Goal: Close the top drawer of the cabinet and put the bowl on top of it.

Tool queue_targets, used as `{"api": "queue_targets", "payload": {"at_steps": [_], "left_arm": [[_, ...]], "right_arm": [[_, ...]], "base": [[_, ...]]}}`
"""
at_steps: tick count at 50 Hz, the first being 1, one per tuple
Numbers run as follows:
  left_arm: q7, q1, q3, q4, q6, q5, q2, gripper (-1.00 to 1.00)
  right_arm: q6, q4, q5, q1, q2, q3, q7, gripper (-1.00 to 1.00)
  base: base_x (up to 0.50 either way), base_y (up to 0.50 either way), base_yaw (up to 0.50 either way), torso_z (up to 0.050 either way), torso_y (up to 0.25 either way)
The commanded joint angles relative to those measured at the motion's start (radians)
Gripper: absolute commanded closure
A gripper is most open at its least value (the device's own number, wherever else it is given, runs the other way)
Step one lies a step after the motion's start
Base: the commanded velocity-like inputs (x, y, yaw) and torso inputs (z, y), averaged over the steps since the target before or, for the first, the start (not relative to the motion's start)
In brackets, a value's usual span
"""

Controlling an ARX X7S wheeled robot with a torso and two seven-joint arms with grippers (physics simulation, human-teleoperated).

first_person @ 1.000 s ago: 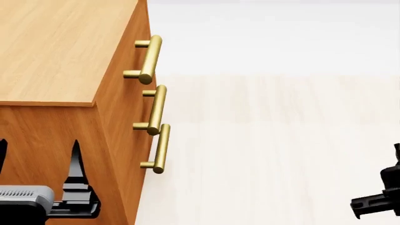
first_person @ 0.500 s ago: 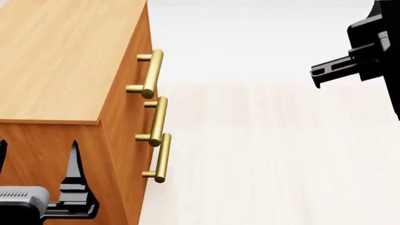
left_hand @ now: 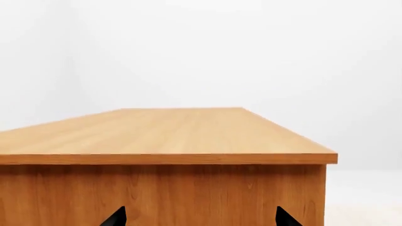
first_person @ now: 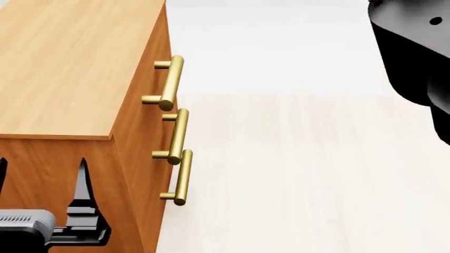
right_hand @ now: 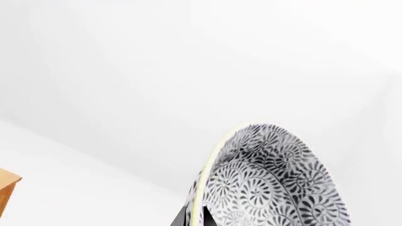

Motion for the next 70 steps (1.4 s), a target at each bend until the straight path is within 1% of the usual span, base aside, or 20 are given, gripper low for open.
{"api": "queue_targets", "payload": {"at_steps": [1, 8, 11, 18, 21, 24, 25, 32, 33, 36, 37, 40, 41, 43, 47, 58, 70], "left_arm": [[0.004, 0.005, -0.002, -0.004, 0.032, 0.004, -0.004, -1.00], [0.027, 0.018, -0.024, 0.004, 0.039, -0.055, -0.010, -1.00], [0.029, 0.014, -0.027, 0.003, 0.035, -0.062, -0.012, -1.00], [0.027, 0.007, -0.022, 0.009, 0.022, -0.066, -0.014, -1.00], [0.032, 0.003, -0.023, -0.002, 0.025, -0.073, -0.011, -1.00], [0.033, 0.002, -0.024, -0.003, 0.026, -0.077, -0.010, -1.00], [0.031, 0.001, -0.025, -0.001, 0.021, -0.082, -0.010, -1.00], [0.024, 0.007, -0.032, -0.003, 0.021, -0.089, -0.011, -1.00], [0.025, 0.009, -0.027, -0.006, 0.029, -0.078, -0.012, -1.00], [0.012, 0.006, -0.028, -0.007, 0.014, -0.074, -0.013, -1.00], [0.013, 0.011, -0.026, -0.006, 0.017, -0.070, -0.015, -1.00], [0.011, 0.010, -0.028, -0.010, 0.013, -0.073, -0.015, -1.00], [0.008, 0.009, -0.028, -0.004, 0.007, -0.076, -0.015, -1.00], [0.006, 0.002, -0.023, 0.006, -0.010, -0.080, -0.017, -1.00], [0.003, -0.012, -0.030, 0.013, -0.025, -0.092, -0.019, -1.00], [0.008, -0.002, -0.026, -0.003, -0.008, -0.090, -0.021, -1.00], [0.007, 0.003, -0.037, -0.009, 0.003, -0.098, -0.024, -1.00]], "right_arm": [[0.001, 0.172, -0.073, 0.151, -0.165, -0.017, -0.047, 1.00], [-0.024, 0.351, -0.092, 0.237, -0.296, 0.007, -0.049, 1.00], [-0.027, 0.384, -0.100, 0.252, -0.325, 0.000, -0.055, 1.00], [-0.068, 0.501, -0.143, 0.290, -0.408, -0.035, -0.097, 1.00], [-0.099, 0.561, -0.172, 0.310, -0.467, -0.070, -0.137, 1.00], [-0.115, 0.601, -0.183, 0.322, -0.505, -0.082, -0.151, 1.00], [-0.125, 0.633, -0.192, 0.335, -0.539, -0.087, -0.155, 1.00], [-0.152, 0.725, -0.196, 0.371, -0.642, -0.080, -0.122, 1.00], [-0.171, 0.740, -0.154, 0.384, -0.651, -0.108, -0.096, 1.00], [-0.272, 0.784, 0.039, 0.437, -0.652, -0.277, -0.035, 1.00], [-0.327, 0.792, 0.145, 0.466, -0.652, -0.377, -0.014, 1.00], [-0.461, 0.806, 0.361, 0.532, -0.652, -0.607, 0.011, 1.00], [-0.500, 0.799, 0.419, 0.548, -0.652, -0.669, 0.012, 1.00], [-0.548, 0.798, 0.483, 0.562, -0.652, -0.732, 0.014, 1.00], [-0.587, 0.749, 0.516, 0.556, -0.652, -0.758, 0.025, 1.00], [-0.588, 0.597, 0.467, 0.480, -0.652, -0.760, 0.031, 1.00], [-0.585, 0.516, 0.381, 0.408, -0.652, -0.756, -0.036, 1.00]], "base": [[0.00, 0.00, 0.00, 0.000, 0.000], [0.00, 0.00, 0.00, 0.005, 0.075], [0.00, 0.00, 0.00, 0.016, 0.219], [0.00, 0.00, 0.00, 0.016, 0.220], [0.00, 0.00, 0.00, 0.016, 0.221], [0.00, 0.00, 0.00, 0.016, 0.237], [0.00, 0.00, 0.00, 0.016, 0.244], [0.00, 0.00, 0.00, 0.015, 0.250], [0.00, 0.00, 0.00, 0.013, 0.250], [0.00, 0.00, 0.00, 0.003, 0.078], [0.00, 0.00, 0.00, 0.000, 0.000], [0.00, 0.00, 0.00, 0.000, 0.000], [0.00, 0.00, 0.00, 0.000, 0.000], [0.00, 0.00, 0.00, 0.000, 0.000], [0.00, 0.00, 0.00, 0.000, 0.000], [0.00, 0.00, 0.00, 0.000, 0.000], [0.00, 0.00, 0.00, 0.000, 0.000]]}}
